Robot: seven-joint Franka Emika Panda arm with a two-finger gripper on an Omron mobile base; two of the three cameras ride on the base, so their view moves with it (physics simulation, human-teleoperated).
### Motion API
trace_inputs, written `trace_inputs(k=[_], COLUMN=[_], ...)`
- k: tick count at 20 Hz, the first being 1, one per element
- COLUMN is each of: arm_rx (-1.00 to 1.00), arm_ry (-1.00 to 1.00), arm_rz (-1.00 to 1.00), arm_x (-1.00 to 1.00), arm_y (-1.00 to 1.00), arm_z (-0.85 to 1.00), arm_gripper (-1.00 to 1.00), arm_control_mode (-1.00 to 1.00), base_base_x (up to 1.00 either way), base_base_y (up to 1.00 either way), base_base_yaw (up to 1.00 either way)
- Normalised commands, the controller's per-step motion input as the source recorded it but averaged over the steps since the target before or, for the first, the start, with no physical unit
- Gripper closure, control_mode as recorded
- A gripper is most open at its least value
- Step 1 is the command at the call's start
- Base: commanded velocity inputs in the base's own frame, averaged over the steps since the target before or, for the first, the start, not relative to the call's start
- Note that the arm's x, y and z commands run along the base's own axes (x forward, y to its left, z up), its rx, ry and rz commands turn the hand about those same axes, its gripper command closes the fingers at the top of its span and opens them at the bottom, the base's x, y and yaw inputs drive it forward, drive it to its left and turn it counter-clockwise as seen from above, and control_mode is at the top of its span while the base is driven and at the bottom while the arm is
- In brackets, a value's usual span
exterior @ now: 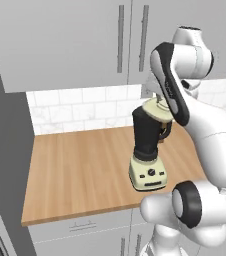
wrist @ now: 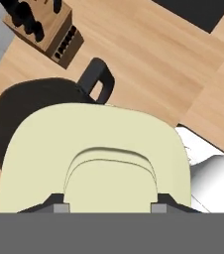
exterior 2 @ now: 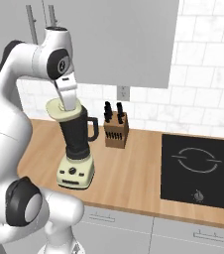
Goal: Close the lid blender by securely placing the lid on top.
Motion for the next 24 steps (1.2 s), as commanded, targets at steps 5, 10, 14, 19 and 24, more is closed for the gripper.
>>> trace_inputs(k=[5,10,14,19,24], arm_rx=[0.0,0.0,0.0,-0.01,-0.05], arm_ry=[0.0,0.0,0.0,-0.01,-0.11], arm_rz=[0.03,0.21,0.28,0.23,0.08], arm_x=[0.33,0.33,0.45,0.34,0.07], arm_y=[0.0,0.01,0.0,0.0,0.14], arm_z=[-0.29,-0.19,-0.01,-0.02,-0.34], arm_gripper=[1.0,1.0,1.0,1.0,1.0], arm_control_mode=[-1.0,-1.0,-1.0,-1.0,-1.0], base_base_x=[0.0,0.0,0.0,0.0,0.0], base_base_y=[0.0,0.0,0.0,0.0,0.0], base_base_yaw=[0.0,0.0,0.0,0.0,0.0])
